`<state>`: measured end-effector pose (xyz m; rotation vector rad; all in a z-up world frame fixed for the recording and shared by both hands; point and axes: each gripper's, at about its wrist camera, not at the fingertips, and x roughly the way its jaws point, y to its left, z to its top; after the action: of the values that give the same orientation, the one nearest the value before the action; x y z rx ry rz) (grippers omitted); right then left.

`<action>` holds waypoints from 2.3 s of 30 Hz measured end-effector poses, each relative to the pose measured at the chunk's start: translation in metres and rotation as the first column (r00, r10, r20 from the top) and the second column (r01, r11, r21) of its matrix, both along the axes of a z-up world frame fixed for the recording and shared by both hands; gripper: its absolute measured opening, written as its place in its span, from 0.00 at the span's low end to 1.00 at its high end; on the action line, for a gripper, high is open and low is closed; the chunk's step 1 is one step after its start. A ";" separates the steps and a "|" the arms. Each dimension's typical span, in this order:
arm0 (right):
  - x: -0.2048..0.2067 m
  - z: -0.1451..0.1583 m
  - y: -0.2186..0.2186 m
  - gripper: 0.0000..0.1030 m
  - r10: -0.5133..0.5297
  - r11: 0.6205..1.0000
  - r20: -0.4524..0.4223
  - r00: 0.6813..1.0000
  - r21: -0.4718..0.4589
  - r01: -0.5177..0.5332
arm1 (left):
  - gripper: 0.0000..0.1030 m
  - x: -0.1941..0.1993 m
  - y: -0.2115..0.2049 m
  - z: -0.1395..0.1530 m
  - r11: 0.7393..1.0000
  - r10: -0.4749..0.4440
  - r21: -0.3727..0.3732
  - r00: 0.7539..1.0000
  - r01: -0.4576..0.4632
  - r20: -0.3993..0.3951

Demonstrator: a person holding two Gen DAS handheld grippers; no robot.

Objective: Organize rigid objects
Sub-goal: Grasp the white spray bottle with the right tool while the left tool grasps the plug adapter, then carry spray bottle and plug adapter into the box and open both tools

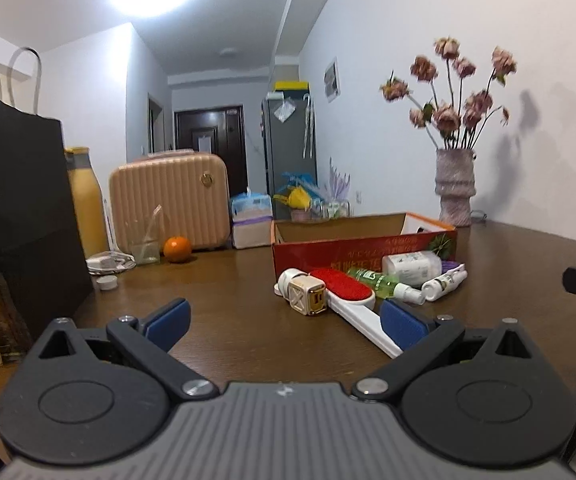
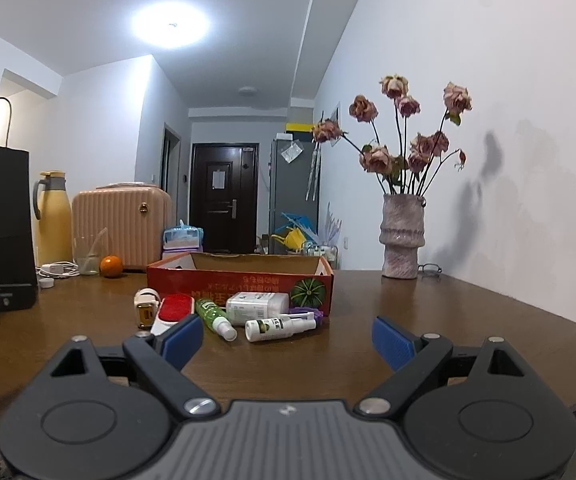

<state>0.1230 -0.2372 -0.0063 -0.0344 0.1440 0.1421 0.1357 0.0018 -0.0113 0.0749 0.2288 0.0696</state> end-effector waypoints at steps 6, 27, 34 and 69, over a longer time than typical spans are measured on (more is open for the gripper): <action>0.062 0.012 -0.003 0.89 0.041 0.999 -0.081 0.996 -0.029 -0.043 | 0.90 0.081 0.004 0.007 0.999 0.014 -0.034 0.996 -0.017 -0.087; 0.265 -0.025 0.031 0.61 0.005 0.998 -0.456 0.890 0.056 0.023 | 0.61 0.245 0.018 -0.035 0.984 0.088 -0.120 0.944 -0.132 -0.318; 0.265 -0.029 0.001 0.42 -0.067 0.995 -0.469 0.881 0.039 0.096 | 0.31 0.243 0.025 -0.037 0.987 0.053 -0.122 0.933 -0.102 -0.356; 0.010 0.070 0.034 0.18 0.087 0.996 -0.013 0.996 0.003 -0.087 | 0.31 -0.031 -0.002 0.062 0.993 0.102 -0.078 0.984 -0.091 0.147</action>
<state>0.1331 -0.2036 0.0642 -0.0370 0.1555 0.2295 0.1042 0.0002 0.0511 -0.0121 0.0834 0.1633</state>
